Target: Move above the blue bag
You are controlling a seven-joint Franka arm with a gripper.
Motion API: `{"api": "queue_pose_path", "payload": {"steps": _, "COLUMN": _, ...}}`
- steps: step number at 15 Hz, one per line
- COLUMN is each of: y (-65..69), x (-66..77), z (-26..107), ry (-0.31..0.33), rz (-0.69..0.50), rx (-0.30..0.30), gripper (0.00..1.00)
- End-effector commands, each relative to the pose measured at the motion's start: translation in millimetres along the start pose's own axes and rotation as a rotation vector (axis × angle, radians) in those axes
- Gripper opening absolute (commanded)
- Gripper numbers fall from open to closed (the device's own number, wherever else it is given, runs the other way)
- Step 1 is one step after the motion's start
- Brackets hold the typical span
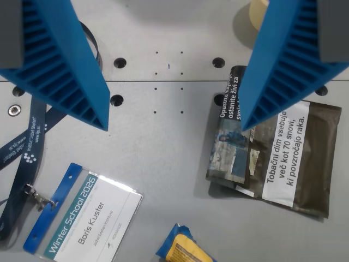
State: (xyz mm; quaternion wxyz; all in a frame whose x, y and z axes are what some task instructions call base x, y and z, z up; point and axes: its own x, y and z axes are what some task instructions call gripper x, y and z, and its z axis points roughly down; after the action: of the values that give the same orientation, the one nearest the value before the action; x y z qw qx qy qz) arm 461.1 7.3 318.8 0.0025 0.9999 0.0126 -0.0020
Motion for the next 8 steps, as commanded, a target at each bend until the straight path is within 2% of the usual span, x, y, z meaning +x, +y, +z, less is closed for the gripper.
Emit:
{"api": "queue_pose_path", "payload": {"steps": 1, "y": 0.0, "x": -0.1, "z": -1.9, "ry": 0.004, "rz": 0.000, "rx": 0.000, "gripper": 1.00}}
{"api": "queue_pose_path", "payload": {"steps": 8, "y": -0.4, "x": 0.8, "z": -0.4, "ry": 0.007, "rz": -0.037, "rx": 0.000, "gripper": 1.00}}
